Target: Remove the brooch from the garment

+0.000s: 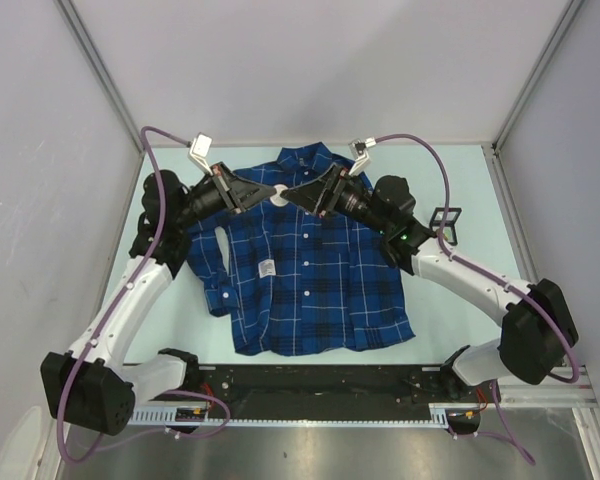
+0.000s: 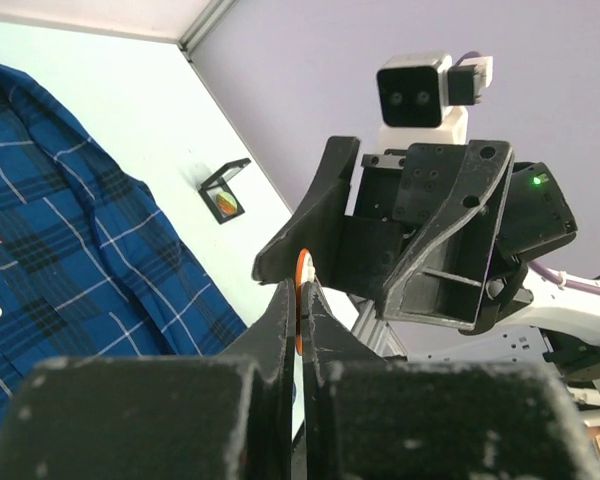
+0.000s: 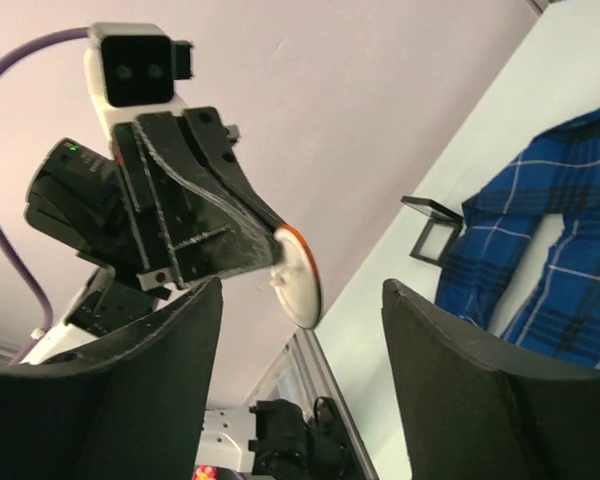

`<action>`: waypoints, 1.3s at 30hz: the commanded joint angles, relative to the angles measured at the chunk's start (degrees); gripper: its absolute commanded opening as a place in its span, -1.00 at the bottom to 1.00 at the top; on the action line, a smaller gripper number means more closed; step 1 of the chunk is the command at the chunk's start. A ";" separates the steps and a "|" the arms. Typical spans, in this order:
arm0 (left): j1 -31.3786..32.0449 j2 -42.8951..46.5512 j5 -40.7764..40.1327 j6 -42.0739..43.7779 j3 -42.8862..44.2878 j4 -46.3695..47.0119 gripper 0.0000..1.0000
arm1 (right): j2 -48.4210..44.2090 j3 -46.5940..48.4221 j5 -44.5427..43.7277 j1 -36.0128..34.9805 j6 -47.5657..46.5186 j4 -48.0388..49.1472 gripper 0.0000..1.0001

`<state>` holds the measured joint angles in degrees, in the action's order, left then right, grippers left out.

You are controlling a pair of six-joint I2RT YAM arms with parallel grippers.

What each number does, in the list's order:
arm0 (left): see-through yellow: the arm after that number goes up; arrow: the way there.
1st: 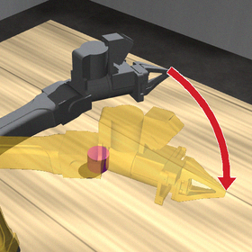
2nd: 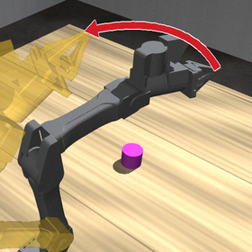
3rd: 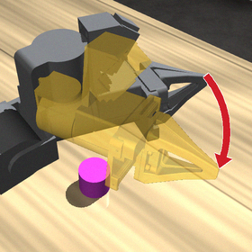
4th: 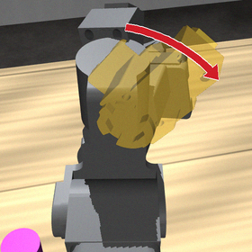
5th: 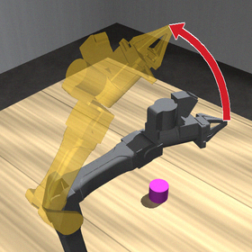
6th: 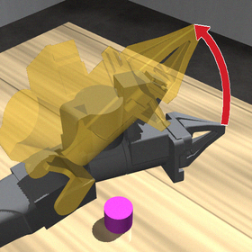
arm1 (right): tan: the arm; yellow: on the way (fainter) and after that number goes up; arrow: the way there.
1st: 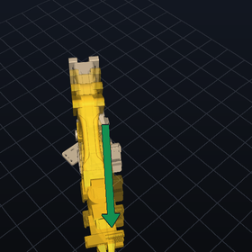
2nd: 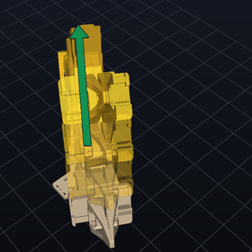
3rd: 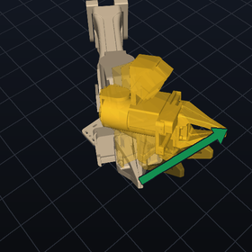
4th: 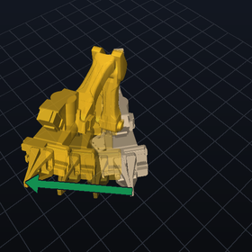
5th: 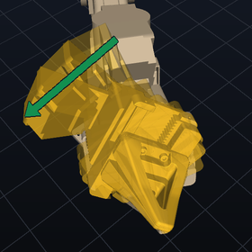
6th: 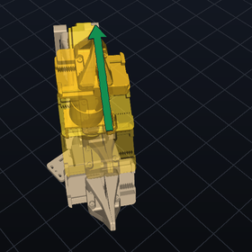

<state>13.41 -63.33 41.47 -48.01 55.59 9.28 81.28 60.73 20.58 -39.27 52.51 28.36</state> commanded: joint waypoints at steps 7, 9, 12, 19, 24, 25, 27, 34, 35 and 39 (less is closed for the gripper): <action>-0.40 -0.92 2.38 -0.33 0.13 2.41 -1.00 | 1.25 0.18 -1.33 -0.37 1.01 6.53 -0.06; -0.40 -0.92 2.38 -0.07 0.13 2.24 -1.00 | 1.25 0.18 -1.16 -0.28 1.01 7.06 -0.13; -0.40 -1.01 2.38 -0.16 -0.05 2.24 -1.00 | 1.34 0.18 -0.81 -0.20 0.93 7.32 -0.23; -0.40 -1.71 2.91 -1.73 -0.13 3.46 -1.00 | 2.05 0.35 -0.01 -0.72 -0.56 6.36 -0.28; -0.40 -2.06 3.44 -2.35 -0.31 3.82 -1.00 | 1.87 0.71 -0.54 -1.07 -2.41 5.04 -0.34; -0.40 -1.89 3.44 -2.35 -0.40 3.99 -1.00 | 2.04 0.88 -0.54 -1.16 -2.67 4.87 -0.36; -0.40 -1.97 3.44 -2.53 -0.40 4.08 -1.00 | 2.39 1.58 -0.54 -1.51 -3.03 3.99 -0.41; -0.40 -1.89 3.61 -2.70 -0.05 3.47 -1.00 | 2.66 2.73 -1.77 -2.66 -5.49 1.09 -0.49; -0.40 -1.88 3.53 -2.97 -0.05 3.47 -1.00 | 2.66 2.81 -2.64 -2.74 -6.27 0.21 -0.49; -0.40 -1.97 4.05 -5.16 -0.74 4.52 -1.00 | 2.57 3.08 -5.54 -4.06 -8.73 -0.76 -0.54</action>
<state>12.91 -65.49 43.79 -49.89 55.18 10.17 83.64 61.49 17.47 -41.28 47.88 29.61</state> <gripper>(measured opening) 0.007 0.248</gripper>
